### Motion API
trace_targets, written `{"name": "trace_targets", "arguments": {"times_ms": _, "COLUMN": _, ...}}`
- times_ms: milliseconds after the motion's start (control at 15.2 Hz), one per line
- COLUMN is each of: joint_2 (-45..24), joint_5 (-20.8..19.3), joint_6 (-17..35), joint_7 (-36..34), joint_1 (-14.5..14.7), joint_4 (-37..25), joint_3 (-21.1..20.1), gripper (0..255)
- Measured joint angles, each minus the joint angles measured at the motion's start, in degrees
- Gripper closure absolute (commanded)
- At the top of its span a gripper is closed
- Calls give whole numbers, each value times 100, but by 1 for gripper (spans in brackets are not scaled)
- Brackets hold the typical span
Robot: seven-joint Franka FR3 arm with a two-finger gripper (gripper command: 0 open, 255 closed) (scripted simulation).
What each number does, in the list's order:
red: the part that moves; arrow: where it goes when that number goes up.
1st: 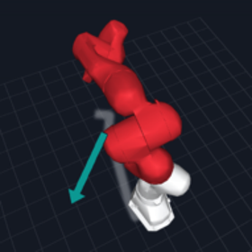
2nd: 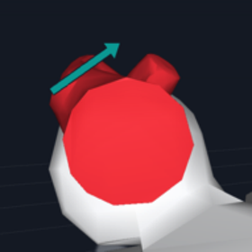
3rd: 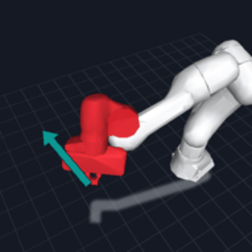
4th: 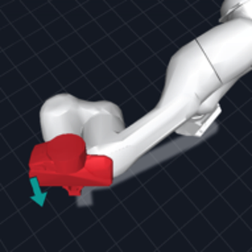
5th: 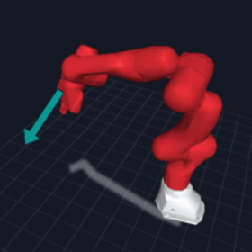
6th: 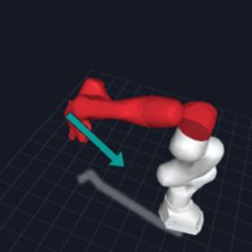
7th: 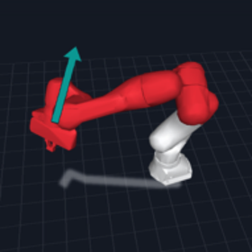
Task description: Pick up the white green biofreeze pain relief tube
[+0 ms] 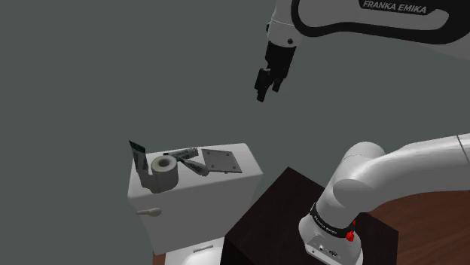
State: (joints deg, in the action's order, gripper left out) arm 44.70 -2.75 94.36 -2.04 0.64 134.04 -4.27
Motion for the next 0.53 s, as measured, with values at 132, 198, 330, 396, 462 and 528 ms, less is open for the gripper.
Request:
{"name": "trace_targets", "arguments": {"times_ms": 132, "joint_2": -91, "joint_5": -15, "joint_6": 95, "joint_7": 63, "joint_1": 22, "joint_4": 14, "joint_3": 8, "gripper": 0}}
{"name": "trace_targets", "arguments": {"times_ms": 198, "joint_2": -213, "joint_5": -34, "joint_6": 219, "joint_7": 161, "joint_1": 57, "joint_4": 30, "joint_3": 18, "gripper": 0}}
{"name": "trace_targets", "arguments": {"times_ms": 330, "joint_2": -518, "joint_5": -107, "joint_6": 507, "joint_7": 448, "joint_1": 122, "joint_4": 37, "joint_3": 84, "gripper": 0}}
{"name": "trace_targets", "arguments": {"times_ms": 396, "joint_2": -664, "joint_5": -142, "joint_6": 685, "joint_7": 595, "joint_1": 161, "joint_4": 86, "joint_3": 113, "gripper": 0}}
{"name": "trace_targets", "arguments": {"times_ms": 462, "joint_2": -905, "joint_5": -162, "joint_6": 836, "joint_7": 712, "joint_1": 207, "joint_4": 5, "joint_3": 110, "gripper": 0}}
{"name": "trace_targets", "arguments": {"times_ms": 528, "joint_2": -1089, "joint_5": -196, "joint_6": 996, "joint_7": 859, "joint_1": 242, "joint_4": -3, "joint_3": 134, "gripper": 0}}
